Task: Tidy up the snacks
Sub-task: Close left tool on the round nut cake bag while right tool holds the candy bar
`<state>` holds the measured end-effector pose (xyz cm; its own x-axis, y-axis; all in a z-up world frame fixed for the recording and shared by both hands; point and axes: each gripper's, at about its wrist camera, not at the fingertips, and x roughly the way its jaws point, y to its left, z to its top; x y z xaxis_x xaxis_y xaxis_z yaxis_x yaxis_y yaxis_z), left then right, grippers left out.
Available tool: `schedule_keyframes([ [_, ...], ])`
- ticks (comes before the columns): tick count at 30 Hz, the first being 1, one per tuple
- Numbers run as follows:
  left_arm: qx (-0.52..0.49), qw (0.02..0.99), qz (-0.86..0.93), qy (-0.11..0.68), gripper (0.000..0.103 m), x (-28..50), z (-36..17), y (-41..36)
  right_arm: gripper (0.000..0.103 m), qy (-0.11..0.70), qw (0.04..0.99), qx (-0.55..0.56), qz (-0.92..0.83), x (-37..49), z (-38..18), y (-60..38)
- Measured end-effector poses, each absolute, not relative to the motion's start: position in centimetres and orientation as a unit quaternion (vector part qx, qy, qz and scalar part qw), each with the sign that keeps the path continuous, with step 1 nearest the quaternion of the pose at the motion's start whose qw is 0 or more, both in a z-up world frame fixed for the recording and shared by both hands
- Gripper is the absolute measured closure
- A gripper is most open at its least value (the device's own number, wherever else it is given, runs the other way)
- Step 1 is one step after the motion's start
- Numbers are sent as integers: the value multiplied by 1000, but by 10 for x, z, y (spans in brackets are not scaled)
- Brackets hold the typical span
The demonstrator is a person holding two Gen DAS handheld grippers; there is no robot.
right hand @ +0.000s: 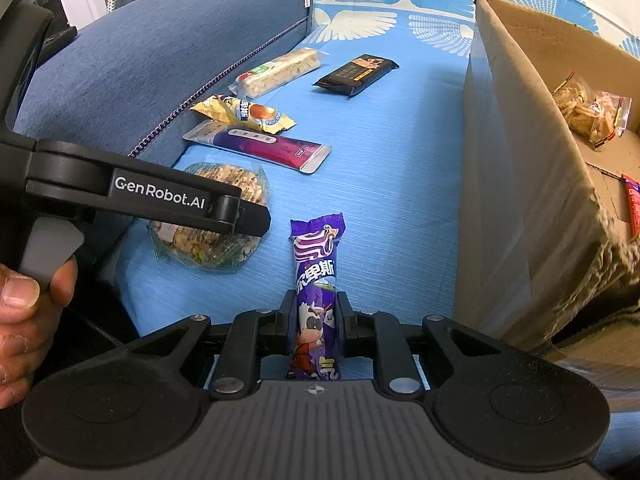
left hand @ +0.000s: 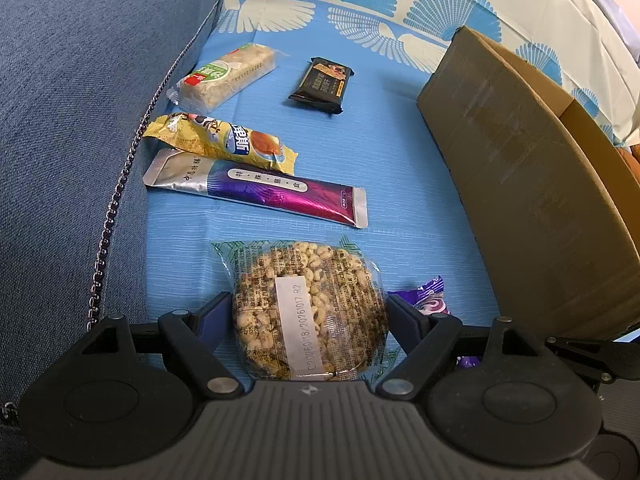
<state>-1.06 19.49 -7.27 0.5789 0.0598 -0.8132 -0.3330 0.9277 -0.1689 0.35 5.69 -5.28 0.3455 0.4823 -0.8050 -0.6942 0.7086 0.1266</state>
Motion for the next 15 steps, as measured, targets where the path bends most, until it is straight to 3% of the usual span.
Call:
schedule_keyframes([
  [15,-161,880,110,433,18,-15,-69,197,85,423,823,-117,360,-1,-46,53],
])
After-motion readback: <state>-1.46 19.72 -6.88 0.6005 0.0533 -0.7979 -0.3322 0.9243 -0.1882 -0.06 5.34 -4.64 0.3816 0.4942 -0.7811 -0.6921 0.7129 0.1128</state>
